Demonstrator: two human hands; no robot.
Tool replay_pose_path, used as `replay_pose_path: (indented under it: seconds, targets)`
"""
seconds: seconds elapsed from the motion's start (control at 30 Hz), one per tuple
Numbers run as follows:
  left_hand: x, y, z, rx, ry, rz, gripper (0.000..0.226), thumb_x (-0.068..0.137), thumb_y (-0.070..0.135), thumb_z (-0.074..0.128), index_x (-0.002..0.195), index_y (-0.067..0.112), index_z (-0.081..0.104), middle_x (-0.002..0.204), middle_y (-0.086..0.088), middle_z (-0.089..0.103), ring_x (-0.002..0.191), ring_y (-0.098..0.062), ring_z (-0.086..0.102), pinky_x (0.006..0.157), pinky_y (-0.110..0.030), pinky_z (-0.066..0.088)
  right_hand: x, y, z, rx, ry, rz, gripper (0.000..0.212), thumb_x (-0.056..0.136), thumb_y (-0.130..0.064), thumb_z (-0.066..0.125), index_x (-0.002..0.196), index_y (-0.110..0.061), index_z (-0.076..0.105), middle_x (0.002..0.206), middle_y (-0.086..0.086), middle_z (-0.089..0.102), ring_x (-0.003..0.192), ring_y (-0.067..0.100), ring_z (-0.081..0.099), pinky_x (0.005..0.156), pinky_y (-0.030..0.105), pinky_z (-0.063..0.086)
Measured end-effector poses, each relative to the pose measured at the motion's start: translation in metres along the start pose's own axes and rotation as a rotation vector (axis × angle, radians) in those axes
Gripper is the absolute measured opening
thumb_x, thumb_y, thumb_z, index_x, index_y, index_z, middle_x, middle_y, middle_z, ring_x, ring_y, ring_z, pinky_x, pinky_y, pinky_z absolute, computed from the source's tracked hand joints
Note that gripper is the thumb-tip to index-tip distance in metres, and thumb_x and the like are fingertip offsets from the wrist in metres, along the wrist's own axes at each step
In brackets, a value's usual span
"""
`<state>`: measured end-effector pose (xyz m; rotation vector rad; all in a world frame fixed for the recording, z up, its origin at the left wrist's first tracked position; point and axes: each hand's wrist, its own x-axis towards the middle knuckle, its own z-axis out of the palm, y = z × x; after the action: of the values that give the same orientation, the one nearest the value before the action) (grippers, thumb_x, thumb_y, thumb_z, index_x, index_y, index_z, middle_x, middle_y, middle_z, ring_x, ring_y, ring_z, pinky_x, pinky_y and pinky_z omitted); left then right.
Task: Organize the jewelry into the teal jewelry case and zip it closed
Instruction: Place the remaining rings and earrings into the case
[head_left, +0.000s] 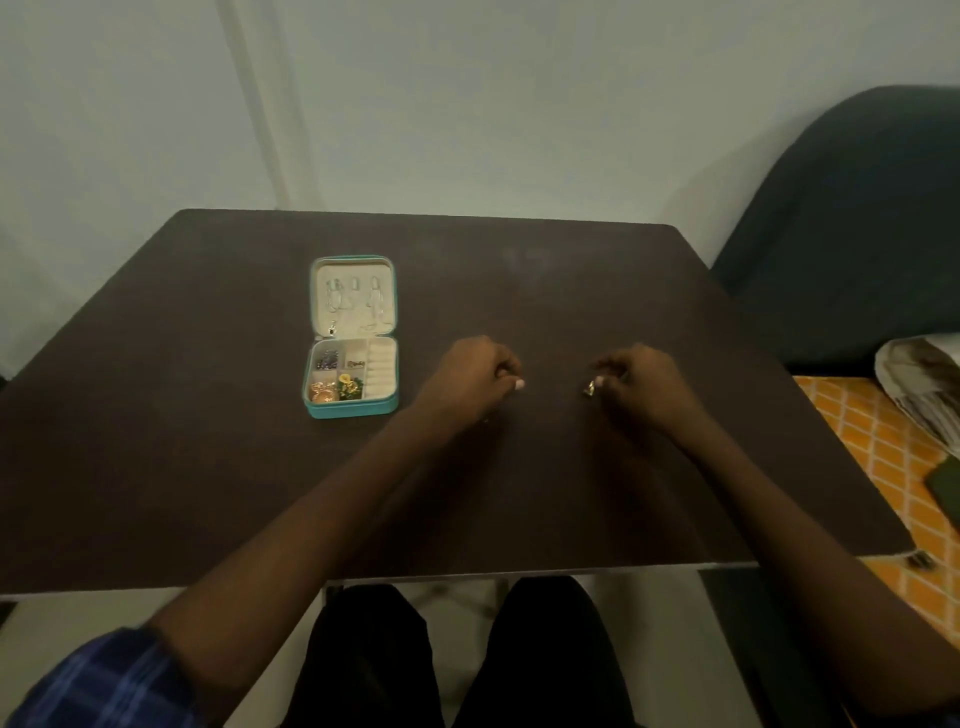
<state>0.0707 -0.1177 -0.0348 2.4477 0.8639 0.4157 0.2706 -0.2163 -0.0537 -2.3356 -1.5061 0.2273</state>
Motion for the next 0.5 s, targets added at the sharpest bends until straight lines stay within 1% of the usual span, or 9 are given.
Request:
replay_pose_path:
  seconds: [0.07,0.17,0.2,0.27,0.3,0.37,0.4,0.43,0.5]
  targets:
    - [0.003,0.004,0.006,0.029,-0.02,0.009,0.019,0.085,0.018,0.064,0.098,0.006,0.072,0.094,-0.011,0.07,0.089,-0.024,0.064,0.077,-0.024,0.04,-0.002,0.004,0.001,0.01,-0.021,-0.009,0.026,0.082,-0.02,0.066,0.107,-0.015,0.069,0.11,0.013,0.066,0.107,0.029,0.057,0.084,0.027,0.04]
    - [0.008,0.012,0.015,0.042,-0.033,0.027,0.019,0.085,0.017,0.063,0.097,0.004,0.071,0.093,-0.013,0.07,0.088,-0.025,0.063,0.071,-0.021,0.035,-0.005,0.005,0.003,0.039,-0.032,-0.039,0.019,0.081,-0.021,0.066,0.1,-0.019,0.071,0.105,0.01,0.067,0.106,0.027,0.057,0.083,0.028,0.041]
    - [0.01,0.015,0.018,0.037,-0.037,0.031,0.019,0.085,0.017,0.063,0.097,0.004,0.071,0.093,-0.013,0.07,0.088,-0.025,0.063,0.069,-0.02,0.034,-0.005,0.004,0.004,0.048,-0.025,-0.052,0.016,0.082,-0.018,0.065,0.097,-0.018,0.071,0.103,0.009,0.069,0.106,0.027,0.057,0.087,0.028,0.04]
    - [0.015,0.021,0.027,0.024,-0.045,0.04,0.02,0.085,0.017,0.063,0.097,0.003,0.071,0.094,-0.013,0.07,0.09,-0.025,0.063,0.071,-0.021,0.034,-0.006,0.003,0.006,0.075,0.0,-0.058,0.011,0.084,-0.015,0.063,0.09,-0.016,0.072,0.095,0.006,0.071,0.103,0.024,0.06,0.093,0.026,0.039]
    - [0.017,0.024,0.031,0.012,-0.045,0.043,0.02,0.085,0.017,0.063,0.097,0.003,0.071,0.094,-0.014,0.07,0.091,-0.025,0.063,0.074,-0.022,0.036,-0.007,0.003,0.008,0.098,0.012,-0.048,0.01,0.084,-0.016,0.063,0.087,-0.017,0.072,0.092,0.005,0.072,0.099,0.022,0.061,0.09,0.025,0.04]
    - [0.021,0.027,0.039,-0.026,-0.031,0.044,0.025,0.085,0.02,0.064,0.104,0.004,0.07,0.101,-0.014,0.07,0.097,-0.025,0.063,0.08,-0.023,0.038,-0.008,0.002,0.01,0.147,0.037,-0.029,0.01,0.084,-0.019,0.062,0.083,-0.018,0.071,0.087,0.002,0.07,0.085,0.015,0.061,0.07,0.018,0.042]
    - [0.023,0.029,0.043,-0.057,-0.021,0.044,0.03,0.085,0.021,0.065,0.111,0.005,0.067,0.106,-0.013,0.07,0.1,-0.023,0.063,0.082,-0.021,0.039,-0.009,0.002,0.011,0.18,0.048,-0.029,0.01,0.084,-0.02,0.062,0.082,-0.017,0.072,0.084,0.0,0.069,0.076,0.009,0.058,0.061,0.009,0.038]
    - [0.024,0.031,0.047,-0.104,-0.011,0.045,0.037,0.084,0.022,0.066,0.118,0.006,0.064,0.109,-0.011,0.07,0.102,-0.021,0.063,0.083,-0.019,0.039,-0.011,0.001,0.011,0.226,0.057,-0.029,0.011,0.084,-0.019,0.062,0.082,-0.016,0.072,0.079,-0.002,0.068,0.068,0.004,0.054,0.056,0.004,0.034]
    - [0.026,0.032,0.052,-0.216,0.004,0.032,0.042,0.082,0.021,0.069,0.122,0.007,0.061,0.107,-0.009,0.071,0.097,-0.016,0.065,0.082,-0.016,0.043,-0.015,-0.001,0.011,0.349,0.059,-0.013,0.012,0.083,-0.017,0.063,0.08,-0.013,0.074,0.069,-0.009,0.064,0.059,-0.002,0.054,0.056,0.0,0.032]
